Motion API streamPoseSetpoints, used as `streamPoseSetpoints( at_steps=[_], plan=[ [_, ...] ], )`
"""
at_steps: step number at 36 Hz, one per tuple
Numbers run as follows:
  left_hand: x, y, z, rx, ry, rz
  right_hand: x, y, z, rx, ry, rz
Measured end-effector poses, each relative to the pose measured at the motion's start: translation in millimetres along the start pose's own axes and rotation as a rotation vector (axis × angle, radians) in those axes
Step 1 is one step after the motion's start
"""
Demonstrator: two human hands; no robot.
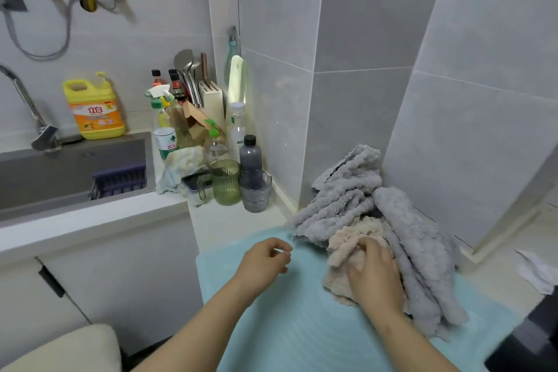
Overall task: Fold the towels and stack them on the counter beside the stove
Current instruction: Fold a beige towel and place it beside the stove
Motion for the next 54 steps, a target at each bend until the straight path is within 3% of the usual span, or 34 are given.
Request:
streamPoseSetpoints(
  at_steps=[14, 22, 33, 36, 45, 50, 54],
  plan=[
    [-11, -11, -37, -0.160, -0.031, 0.068, -29, 2, -5, 0.235, -0.080, 0.075],
    [4, -12, -47, -0.165, 0.044, 0.120, -56, -3, -53, 0.449, -0.447, -0.064],
    [46, -5, -47, -0.115, 0.181, 0.196, -99, -6, -135, 0.578, -0.939, -0.348],
    [58, -2, -39, -0.101, 0.183, 0.222, -111, -8, -152, 0.506, -1.104, -0.386],
    [86, 8, -31, -0.056, 0.225, 0.441, -170, 4, -154, -0.105, -1.739, -0.494],
    [72, 20, -60, 0.093, 0.415, 0.318, -157, 6, -124, -0.184, -1.630, -0.333],
    [47, 25, -81, 0.217, 0.566, 0.217, -127, 7, -86, -0.142, -1.160, -0.149]
  ],
)
Point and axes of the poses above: each hand's wrist, its own y-axis away from the middle knuckle, its own z-axis out of the palm, x = y × z, the point moved 7 cm from there along -y, towards the middle knuckle, and after that the axes turned 8 degrees about -x, right-handed, at the moved point
